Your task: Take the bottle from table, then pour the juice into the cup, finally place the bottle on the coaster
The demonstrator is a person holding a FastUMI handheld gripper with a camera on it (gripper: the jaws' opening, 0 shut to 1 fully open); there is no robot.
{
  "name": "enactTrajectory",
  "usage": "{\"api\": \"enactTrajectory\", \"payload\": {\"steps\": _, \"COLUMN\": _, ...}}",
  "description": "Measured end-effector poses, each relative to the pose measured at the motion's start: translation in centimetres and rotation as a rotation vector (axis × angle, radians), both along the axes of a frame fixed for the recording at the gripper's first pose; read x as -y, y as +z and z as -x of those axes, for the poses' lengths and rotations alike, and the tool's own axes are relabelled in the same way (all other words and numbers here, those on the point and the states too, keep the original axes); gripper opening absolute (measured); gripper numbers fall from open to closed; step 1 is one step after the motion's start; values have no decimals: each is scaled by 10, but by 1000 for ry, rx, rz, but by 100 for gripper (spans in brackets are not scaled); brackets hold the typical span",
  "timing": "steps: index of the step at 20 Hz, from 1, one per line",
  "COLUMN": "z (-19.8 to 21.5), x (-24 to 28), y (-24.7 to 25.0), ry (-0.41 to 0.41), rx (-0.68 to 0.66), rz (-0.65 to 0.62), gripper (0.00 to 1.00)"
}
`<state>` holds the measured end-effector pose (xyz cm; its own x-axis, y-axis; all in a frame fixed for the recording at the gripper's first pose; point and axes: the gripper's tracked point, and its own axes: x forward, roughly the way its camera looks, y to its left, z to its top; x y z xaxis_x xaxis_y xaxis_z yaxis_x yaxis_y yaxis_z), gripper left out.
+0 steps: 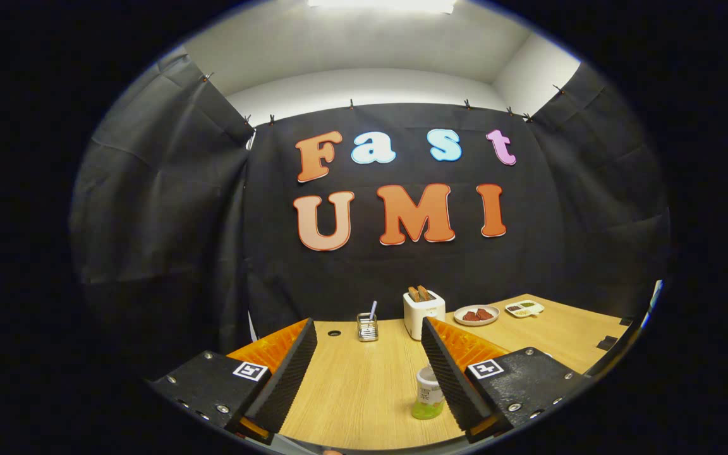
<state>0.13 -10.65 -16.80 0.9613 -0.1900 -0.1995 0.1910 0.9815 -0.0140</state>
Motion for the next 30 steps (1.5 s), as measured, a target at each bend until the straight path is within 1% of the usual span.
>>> {"api": "enactTrajectory", "payload": {"steps": 6, "z": 11, "x": 40, "y": -58, "ry": -80, "rx": -127, "rz": 40, "gripper": 99}}
{"api": "enactTrajectory", "payload": {"steps": 12, "z": 17, "x": 72, "y": -101, "ry": -140, "rx": -228, "rz": 24, "gripper": 99}}
{"api": "enactTrajectory", "payload": {"steps": 17, "z": 9, "x": 95, "y": -142, "ry": -174, "rx": -329, "rz": 4, "gripper": 99}}
{"api": "enactTrajectory", "payload": {"steps": 22, "z": -6, "x": 101, "y": -176, "ry": -164, "rx": -398, "rz": -18, "gripper": 99}}
{"api": "enactTrajectory", "payload": {"steps": 24, "z": -14, "x": 100, "y": -191, "ry": -146, "rx": -427, "rz": -27, "gripper": 99}}
{"api": "enactTrajectory", "payload": {"steps": 28, "z": -27, "x": 103, "y": -212, "ry": -132, "rx": -464, "rz": -5, "gripper": 100}}
{"api": "enactTrajectory", "payload": {"steps": 30, "z": -30, "x": 107, "y": -214, "ry": -133, "rx": -458, "rz": 5, "gripper": 97}}
